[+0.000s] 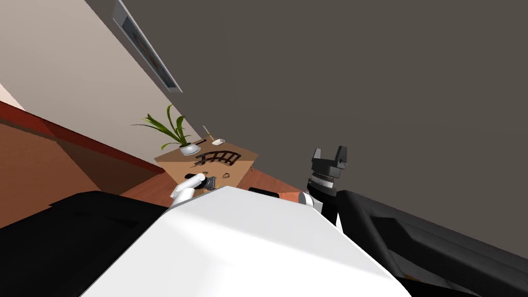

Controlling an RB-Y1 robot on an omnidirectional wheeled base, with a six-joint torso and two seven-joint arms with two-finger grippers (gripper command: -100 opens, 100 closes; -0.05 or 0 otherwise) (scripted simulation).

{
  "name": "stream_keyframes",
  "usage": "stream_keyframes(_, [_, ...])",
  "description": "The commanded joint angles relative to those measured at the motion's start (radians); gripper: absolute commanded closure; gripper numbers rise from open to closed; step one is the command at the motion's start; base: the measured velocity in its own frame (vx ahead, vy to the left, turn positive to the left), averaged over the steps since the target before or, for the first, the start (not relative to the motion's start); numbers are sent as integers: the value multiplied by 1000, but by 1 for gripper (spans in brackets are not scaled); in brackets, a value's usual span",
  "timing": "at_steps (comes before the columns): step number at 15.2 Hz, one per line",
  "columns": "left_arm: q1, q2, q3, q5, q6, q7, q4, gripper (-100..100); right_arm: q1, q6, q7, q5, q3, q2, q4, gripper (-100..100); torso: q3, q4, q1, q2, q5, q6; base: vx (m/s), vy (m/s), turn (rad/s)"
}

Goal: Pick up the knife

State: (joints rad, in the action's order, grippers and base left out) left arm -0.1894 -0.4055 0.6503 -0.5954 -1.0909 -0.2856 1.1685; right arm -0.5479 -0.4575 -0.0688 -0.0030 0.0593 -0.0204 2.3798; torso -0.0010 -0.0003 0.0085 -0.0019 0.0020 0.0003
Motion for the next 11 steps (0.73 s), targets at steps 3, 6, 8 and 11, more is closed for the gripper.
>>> stream_keyframes(3, [17, -4, 35, -60, -77, -10, -71, -100, 0, 0, 0, 0, 0, 0, 0, 0, 0, 0, 0, 0, 0, 0, -42, 65, -287])
stream_keyframes(6, [27, -3, 54, -96, -115, -13, -111, -100, 0, 0, 0, 0, 0, 0, 0, 0, -1, 0, 2, -1, 1, 0, -38, 76, -239])
stream_keyframes(8, [30, 6, 37, -78, -76, -11, -111, -100, 0, 0, 0, 0, 0, 0, 0, 0, -1, -1, 0, -2, 0, -1, -20, 31, -49])
stream_keyframes(11, [42, 19, 22, -68, -40, -7, -132, -100, 0, 0, 0, 0, 0, 0, 0, 0, -2, -1, -2, -3, 0, -1, -14, 18, -3])
